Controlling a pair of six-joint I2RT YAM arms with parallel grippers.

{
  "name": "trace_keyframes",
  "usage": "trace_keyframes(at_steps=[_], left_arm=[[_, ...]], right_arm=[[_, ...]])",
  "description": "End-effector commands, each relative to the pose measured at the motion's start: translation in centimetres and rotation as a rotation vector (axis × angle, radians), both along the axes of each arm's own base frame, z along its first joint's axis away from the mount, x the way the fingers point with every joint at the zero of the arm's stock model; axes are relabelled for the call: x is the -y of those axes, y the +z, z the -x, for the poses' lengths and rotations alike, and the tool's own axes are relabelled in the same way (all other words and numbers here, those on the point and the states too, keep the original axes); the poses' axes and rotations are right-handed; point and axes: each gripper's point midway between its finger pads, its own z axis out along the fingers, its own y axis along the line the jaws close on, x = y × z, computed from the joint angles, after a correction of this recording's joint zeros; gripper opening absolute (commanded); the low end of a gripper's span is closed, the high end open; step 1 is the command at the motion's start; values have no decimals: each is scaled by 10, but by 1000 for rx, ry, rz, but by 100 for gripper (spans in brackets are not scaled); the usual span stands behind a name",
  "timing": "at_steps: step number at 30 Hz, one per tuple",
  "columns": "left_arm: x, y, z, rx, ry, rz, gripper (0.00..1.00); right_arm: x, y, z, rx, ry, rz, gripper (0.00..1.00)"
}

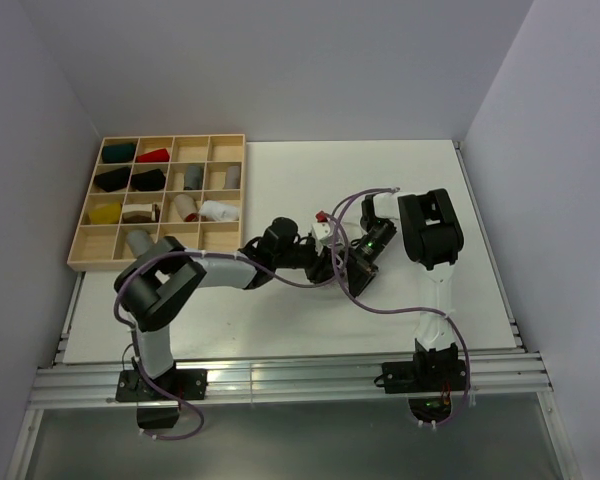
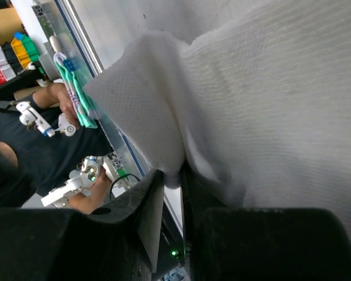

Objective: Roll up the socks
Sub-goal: Roll the sock at the center of the board.

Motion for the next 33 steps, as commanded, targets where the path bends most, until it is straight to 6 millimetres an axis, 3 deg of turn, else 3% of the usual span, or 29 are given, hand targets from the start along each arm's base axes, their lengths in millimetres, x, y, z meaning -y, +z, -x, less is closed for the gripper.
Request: trace_keyframes(at_steps=[1,6,20,33], left_arm=[[5,17,-4,-38,-82,106,46],[5,3,2,-106,-124,107,46],[9,-13,21,-156,-237,97,49],[15,-56,20,-163,-186,-20,47]], right_arm=[[6,12,6,-32,4,22,22],[5,14,0,-14,-2,27,22],[4,16,-9,-8,-14,51,20],[5,16,-13,-2,-16,49,18]])
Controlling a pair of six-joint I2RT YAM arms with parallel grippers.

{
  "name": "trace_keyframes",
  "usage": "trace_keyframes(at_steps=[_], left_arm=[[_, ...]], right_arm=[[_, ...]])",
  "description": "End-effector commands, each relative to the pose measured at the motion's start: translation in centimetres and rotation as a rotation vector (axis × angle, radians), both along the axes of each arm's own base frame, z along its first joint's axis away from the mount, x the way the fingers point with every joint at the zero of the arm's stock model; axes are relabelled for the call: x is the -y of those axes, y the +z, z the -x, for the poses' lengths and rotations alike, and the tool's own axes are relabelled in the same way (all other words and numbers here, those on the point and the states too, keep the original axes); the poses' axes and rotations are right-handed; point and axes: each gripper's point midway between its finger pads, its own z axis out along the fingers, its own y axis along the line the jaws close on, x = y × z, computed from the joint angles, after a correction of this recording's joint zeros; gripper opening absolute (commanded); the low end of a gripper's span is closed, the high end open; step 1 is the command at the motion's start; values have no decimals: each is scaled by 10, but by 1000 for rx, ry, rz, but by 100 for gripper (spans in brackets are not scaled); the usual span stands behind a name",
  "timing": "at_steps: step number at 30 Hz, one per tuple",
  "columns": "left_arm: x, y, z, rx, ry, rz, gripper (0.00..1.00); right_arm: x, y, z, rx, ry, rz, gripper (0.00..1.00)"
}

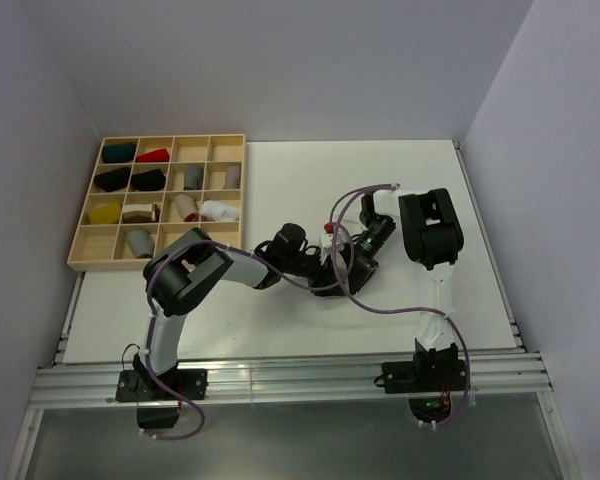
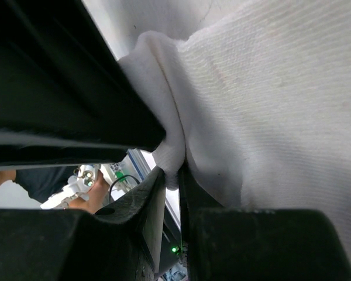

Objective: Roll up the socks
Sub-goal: Roll the sock at the center of the board.

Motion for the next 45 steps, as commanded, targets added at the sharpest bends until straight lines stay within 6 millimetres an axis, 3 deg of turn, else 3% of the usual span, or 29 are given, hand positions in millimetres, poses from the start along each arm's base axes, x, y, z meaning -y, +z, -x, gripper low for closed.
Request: trace_keyframes(at_steps=[1,22,25,32,39,45], left_arm=[[7,0,-7,47,4,-1,46],[-3,-26,-31,194,116,-165,45],[-3,-32,-32,177,116,-195,37],[-6,-42,-15,56,71,-233,1],[-14,-48,2,-168,94,-279,0],[-15,-36,5,-335,164,-296,0]], right_arm=[[2,14,-1,-20,-4,7,19],[4,11,-2,-20,-2,20,15],[5,9,-3,-12,-2,28,14],[7,2,-12,64,-29,71,15],[9,11,-35,241,-97,117,32],[16,29,-58,372,-192,134,36]])
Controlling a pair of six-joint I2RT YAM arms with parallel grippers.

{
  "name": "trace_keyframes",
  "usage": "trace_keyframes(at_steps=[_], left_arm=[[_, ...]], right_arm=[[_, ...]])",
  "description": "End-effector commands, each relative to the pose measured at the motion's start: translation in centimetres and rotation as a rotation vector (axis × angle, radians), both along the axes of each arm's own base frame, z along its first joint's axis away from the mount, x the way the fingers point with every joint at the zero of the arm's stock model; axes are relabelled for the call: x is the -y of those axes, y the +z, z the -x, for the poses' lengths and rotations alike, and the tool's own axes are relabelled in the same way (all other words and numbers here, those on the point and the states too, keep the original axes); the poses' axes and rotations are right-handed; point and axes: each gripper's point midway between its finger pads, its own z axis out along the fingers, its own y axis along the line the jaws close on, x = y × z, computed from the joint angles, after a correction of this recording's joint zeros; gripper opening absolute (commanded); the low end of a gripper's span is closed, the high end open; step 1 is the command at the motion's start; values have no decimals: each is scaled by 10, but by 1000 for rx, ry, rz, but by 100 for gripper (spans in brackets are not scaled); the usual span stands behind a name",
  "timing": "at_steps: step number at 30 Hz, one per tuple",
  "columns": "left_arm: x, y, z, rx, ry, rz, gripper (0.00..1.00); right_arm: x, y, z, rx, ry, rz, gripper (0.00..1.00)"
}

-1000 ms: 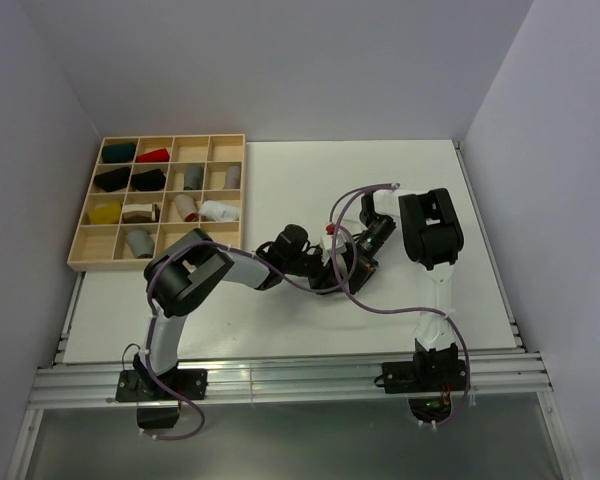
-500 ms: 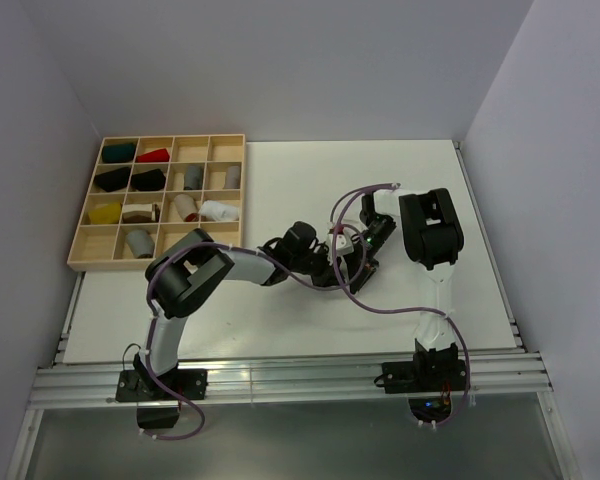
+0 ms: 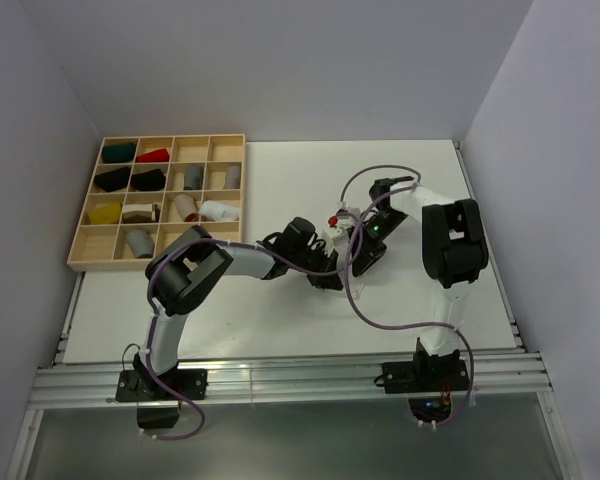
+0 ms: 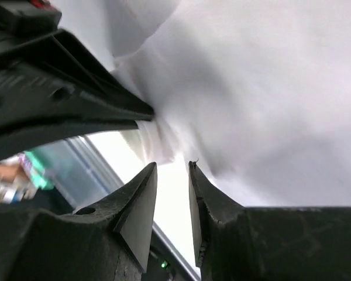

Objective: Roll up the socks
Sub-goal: Roll the sock at the center of the board.

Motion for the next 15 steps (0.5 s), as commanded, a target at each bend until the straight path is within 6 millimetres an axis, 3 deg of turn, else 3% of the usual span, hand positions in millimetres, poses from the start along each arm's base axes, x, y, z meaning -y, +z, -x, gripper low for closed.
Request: trace_keyframes(at_steps=[1,9,15], left_arm=[[-15,-18,19,-233,55,-108,0],[-9,-9,16,-550,217,-169,0],[-4,-11,16,-743,290,-251,0]], right_arm=[[10,17,-27,151,-89,24,36],[38,31,-44,405,-160,67,34],[39,52,-33,618,-71,8,34]])
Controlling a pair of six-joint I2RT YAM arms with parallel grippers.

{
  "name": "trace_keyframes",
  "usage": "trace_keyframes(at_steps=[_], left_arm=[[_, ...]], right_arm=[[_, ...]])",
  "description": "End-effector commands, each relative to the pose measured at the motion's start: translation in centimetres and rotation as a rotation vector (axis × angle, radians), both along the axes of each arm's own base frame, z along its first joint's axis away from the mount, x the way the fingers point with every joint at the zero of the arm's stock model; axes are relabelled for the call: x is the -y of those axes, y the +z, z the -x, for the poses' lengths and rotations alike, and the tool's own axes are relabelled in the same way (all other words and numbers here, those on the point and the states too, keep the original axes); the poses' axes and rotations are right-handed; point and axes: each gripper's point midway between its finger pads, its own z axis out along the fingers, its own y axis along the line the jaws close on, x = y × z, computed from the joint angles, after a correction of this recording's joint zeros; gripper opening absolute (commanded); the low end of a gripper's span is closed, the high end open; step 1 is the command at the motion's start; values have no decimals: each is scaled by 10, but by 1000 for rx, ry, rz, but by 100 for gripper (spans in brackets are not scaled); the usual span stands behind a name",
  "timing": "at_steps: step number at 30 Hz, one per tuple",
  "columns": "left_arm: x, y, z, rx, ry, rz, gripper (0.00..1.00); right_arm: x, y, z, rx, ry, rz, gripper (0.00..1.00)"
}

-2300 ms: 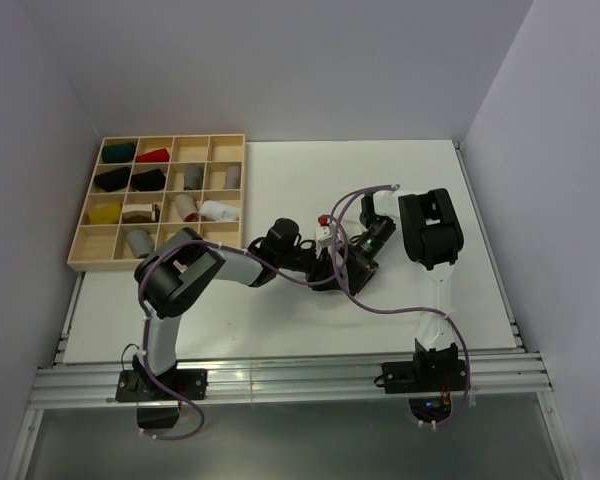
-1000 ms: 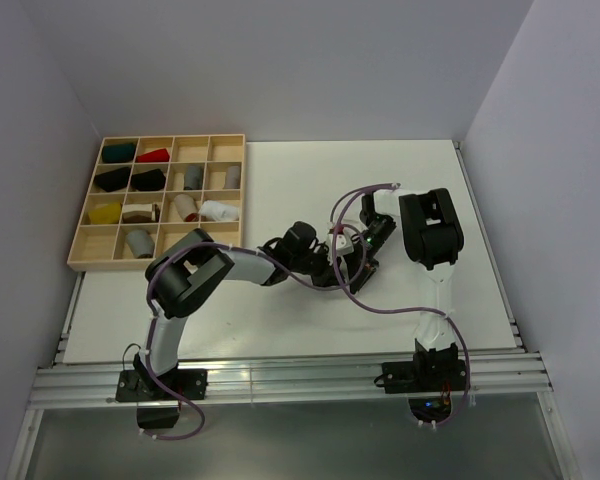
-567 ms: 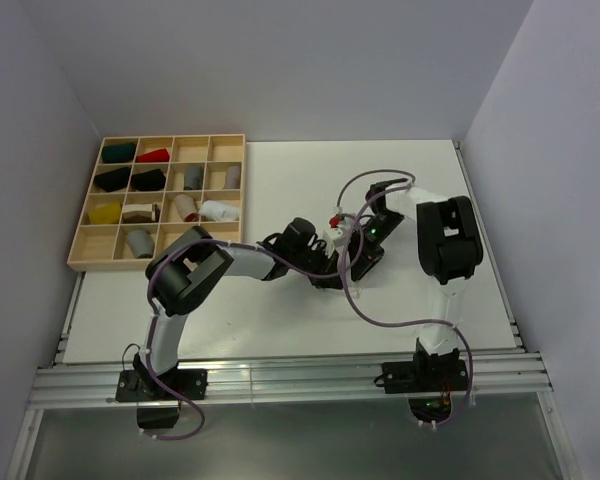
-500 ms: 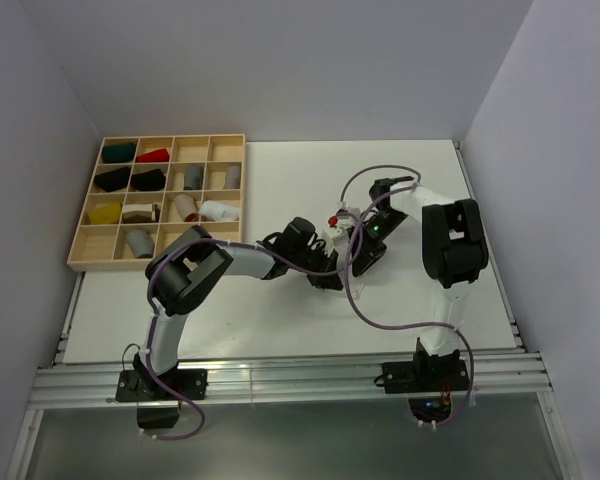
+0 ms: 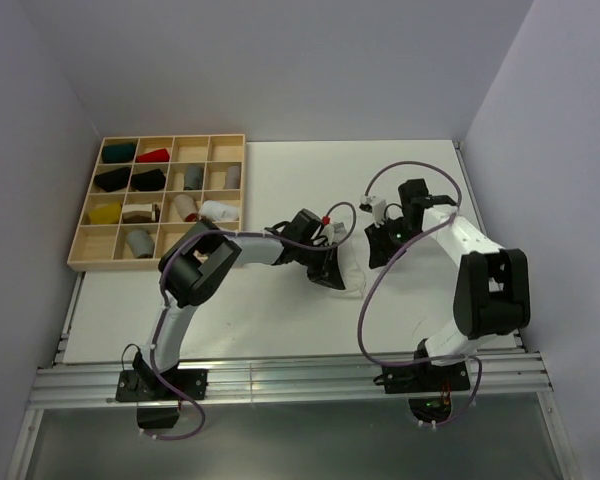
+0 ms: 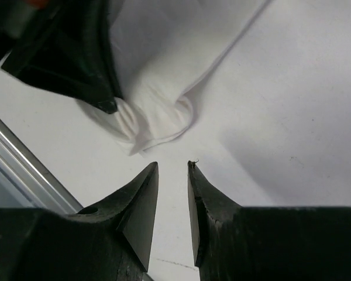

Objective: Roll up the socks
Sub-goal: Roll the sock at the center of the board.

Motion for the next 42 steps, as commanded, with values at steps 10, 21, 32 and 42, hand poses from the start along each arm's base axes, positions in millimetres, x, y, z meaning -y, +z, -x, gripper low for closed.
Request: trace_keyframes(at_steps=[10,21,32,42], left_arm=[[-9,-21,-1,-330,106,-134,0],[-13,-25,-3,-366,98,-154,0],[-13,-21,-5,-359,72,-151,0],[-15,-15,-8,-354,53,-134,0]], right_arm=[[-25,20,25,475,365,20,40],[-59,-3,44,592,535,92,48],[-74,-28,41,641,611,181,49],[-73,-48,39,581,637,225,48]])
